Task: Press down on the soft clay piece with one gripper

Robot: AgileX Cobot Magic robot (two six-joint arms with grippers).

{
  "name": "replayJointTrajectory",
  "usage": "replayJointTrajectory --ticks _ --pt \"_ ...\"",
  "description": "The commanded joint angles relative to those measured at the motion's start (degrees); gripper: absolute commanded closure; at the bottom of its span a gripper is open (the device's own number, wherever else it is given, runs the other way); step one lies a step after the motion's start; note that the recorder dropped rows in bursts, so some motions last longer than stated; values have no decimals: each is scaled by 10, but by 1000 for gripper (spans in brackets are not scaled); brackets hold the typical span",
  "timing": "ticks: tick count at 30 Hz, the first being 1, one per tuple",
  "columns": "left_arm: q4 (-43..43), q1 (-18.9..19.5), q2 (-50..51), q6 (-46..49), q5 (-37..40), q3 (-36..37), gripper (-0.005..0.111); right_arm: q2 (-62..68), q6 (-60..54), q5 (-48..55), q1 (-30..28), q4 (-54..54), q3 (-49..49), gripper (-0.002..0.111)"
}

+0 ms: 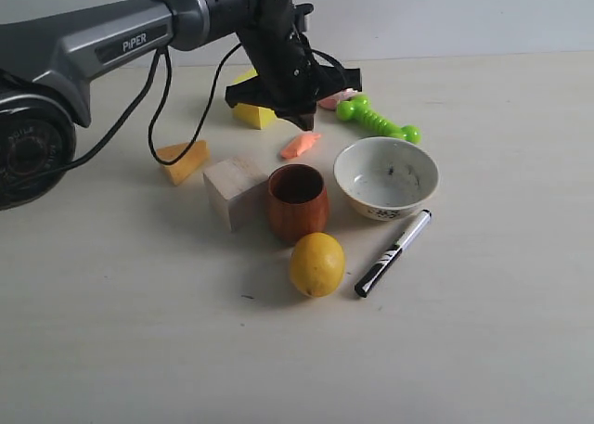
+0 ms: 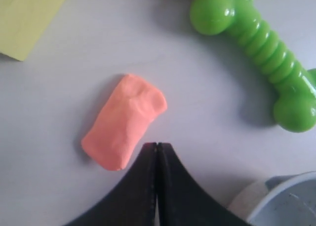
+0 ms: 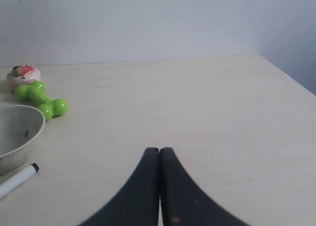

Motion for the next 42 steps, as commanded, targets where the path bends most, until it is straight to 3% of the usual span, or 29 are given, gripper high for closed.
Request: replayJointTrajectory --ticks 1,10,42 --pt "6 2 15 -9 13 -31 107 -4 -1 -6 -3 -4 2 108" --pt "14 11 43 -12 37 -72 107 -4 -1 -6 -3 -4 2 108" --pt "10 16 46 46 56 -72 107 -4 -1 -6 -3 -4 2 108"
